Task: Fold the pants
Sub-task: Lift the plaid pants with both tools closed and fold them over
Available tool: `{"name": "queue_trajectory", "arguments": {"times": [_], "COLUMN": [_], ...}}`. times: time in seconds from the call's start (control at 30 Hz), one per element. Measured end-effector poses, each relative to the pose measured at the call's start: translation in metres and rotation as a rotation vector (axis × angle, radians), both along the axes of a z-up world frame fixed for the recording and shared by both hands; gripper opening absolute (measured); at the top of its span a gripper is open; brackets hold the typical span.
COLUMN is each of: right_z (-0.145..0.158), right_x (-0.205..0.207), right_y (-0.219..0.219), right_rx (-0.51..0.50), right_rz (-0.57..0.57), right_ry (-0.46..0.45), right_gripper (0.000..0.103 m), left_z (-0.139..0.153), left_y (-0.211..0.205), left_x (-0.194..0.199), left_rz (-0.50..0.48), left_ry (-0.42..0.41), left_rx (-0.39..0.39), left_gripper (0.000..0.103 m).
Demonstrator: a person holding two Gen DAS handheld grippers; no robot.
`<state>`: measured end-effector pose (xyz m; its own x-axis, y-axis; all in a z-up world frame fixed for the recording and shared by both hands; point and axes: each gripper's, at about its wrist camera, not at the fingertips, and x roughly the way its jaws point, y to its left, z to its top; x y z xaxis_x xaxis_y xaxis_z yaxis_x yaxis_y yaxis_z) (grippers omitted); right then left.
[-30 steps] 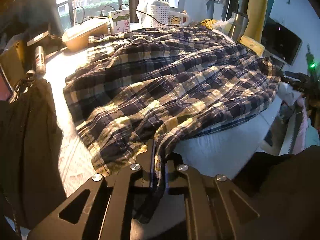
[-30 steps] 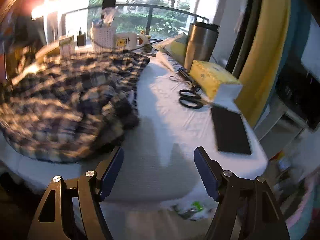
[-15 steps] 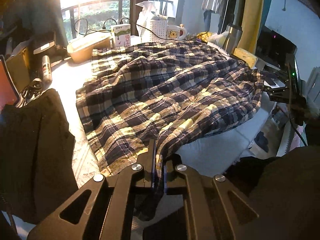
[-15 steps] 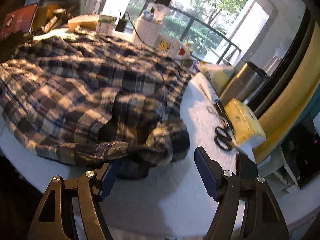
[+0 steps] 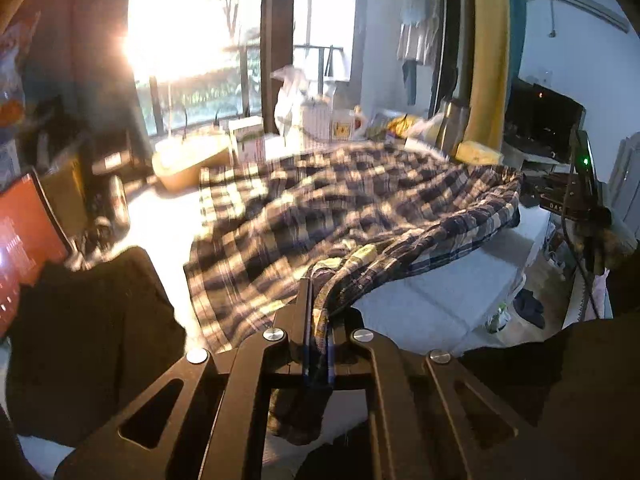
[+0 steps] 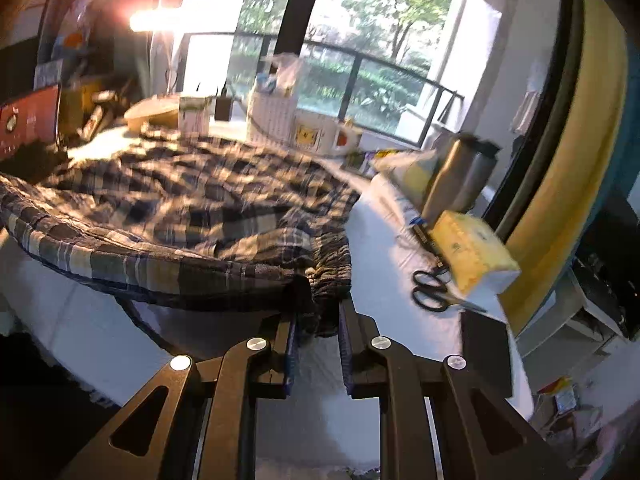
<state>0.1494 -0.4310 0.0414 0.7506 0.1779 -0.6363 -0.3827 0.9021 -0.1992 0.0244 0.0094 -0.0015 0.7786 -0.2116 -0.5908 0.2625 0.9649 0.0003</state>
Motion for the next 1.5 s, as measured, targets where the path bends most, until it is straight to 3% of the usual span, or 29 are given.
{"name": "queue_trajectory", "arguments": {"times": [0.2,0.47,0.73,1.0,1.27,1.5], "right_z": [0.03,0.057,0.068,0.073,0.066,0.026], "right_x": [-0.012,-0.001,0.04,0.091,0.152,0.225], "right_y": [-0.019,-0.026,-0.023,-0.015,-0.008,0.004], "right_rx": [0.072,0.147,0.216,0.22,0.215,0.207], "right_rz": [-0.04,-0.046,-0.055,-0.062,-0.05,-0.056], "right_ry": [-0.057,-0.109,-0.13,-0.124,-0.08,0.021], "right_gripper": [0.017,0.017,0.017,0.017,0.017,0.017], "left_z": [0.033,0.062,0.072,0.09,0.083,0.042], "left_y": [-0.004,-0.006,-0.003,-0.003,0.003,0.01], "left_x": [-0.001,0.026,0.08,0.139,0.219,0.284], "left_rz": [-0.015,-0.012,-0.008,-0.042,-0.048,-0.013], "left_ry": [-0.096,-0.182,-0.189,-0.226,-0.173,-0.014], "left_rx": [0.005,0.07,0.14,0.19,0.181,0.169], "left_gripper": [0.004,0.004,0.004,0.004,0.004,0.008]}}
